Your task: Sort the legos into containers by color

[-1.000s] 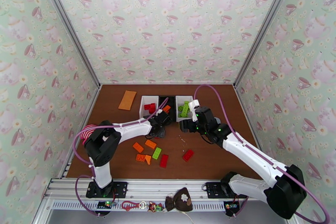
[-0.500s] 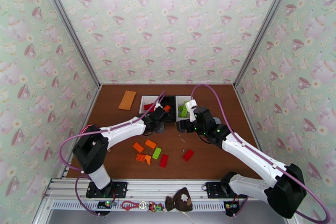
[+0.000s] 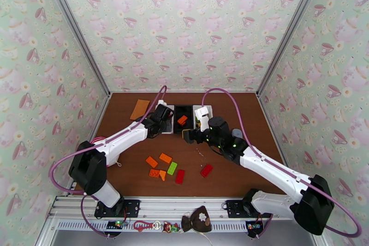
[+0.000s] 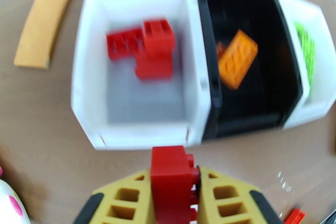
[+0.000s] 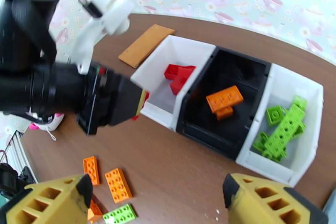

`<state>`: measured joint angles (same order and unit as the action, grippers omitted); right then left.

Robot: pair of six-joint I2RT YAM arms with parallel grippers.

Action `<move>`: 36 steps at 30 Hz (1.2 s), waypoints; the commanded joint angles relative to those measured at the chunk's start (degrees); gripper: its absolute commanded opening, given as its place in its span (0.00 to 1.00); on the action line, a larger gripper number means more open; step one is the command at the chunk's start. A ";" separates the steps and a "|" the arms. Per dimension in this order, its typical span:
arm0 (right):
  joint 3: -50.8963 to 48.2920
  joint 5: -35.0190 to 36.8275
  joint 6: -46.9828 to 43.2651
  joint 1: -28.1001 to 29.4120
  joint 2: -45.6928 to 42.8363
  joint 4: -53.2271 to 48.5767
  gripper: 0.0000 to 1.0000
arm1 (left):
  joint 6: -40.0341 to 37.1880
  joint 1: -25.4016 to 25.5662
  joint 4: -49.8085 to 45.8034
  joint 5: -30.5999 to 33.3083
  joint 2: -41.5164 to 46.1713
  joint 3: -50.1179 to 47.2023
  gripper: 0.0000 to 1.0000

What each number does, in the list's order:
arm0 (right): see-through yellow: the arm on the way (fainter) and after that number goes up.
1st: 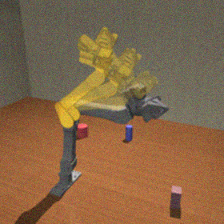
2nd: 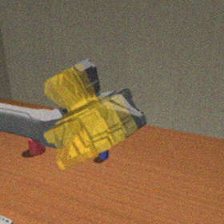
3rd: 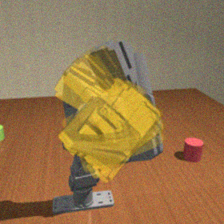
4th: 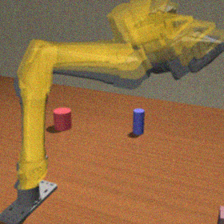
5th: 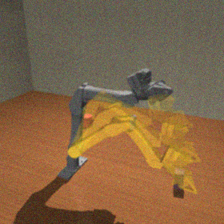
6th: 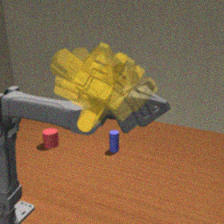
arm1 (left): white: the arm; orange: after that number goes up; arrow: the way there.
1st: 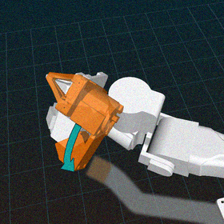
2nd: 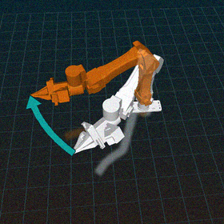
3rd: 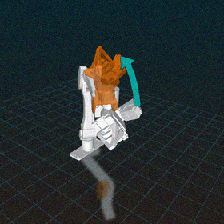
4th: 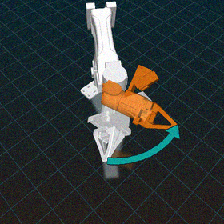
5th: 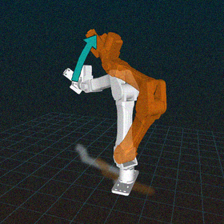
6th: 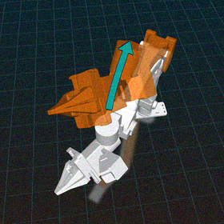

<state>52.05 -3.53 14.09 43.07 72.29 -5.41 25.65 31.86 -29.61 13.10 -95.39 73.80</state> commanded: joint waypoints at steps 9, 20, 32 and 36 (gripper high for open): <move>7.17 -1.53 -1.81 1.38 8.29 6.21 0.90 | -1.48 -4.38 0.13 0.43 -13.64 10.76 0.26; 7.45 -0.43 -2.72 1.40 7.94 2.28 0.90 | -0.95 -4.84 2.46 0.88 -11.07 9.71 0.55; 7.31 5.74 -5.85 6.49 9.19 -5.32 0.90 | -0.20 -5.82 2.02 1.42 2.64 -0.23 0.88; 8.04 7.84 -6.08 11.20 12.22 -6.78 0.90 | 1.49 -7.48 2.53 0.23 7.01 -4.87 0.98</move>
<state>58.06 1.21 9.54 51.64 82.30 -9.23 25.80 25.69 -27.07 13.89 -90.87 71.44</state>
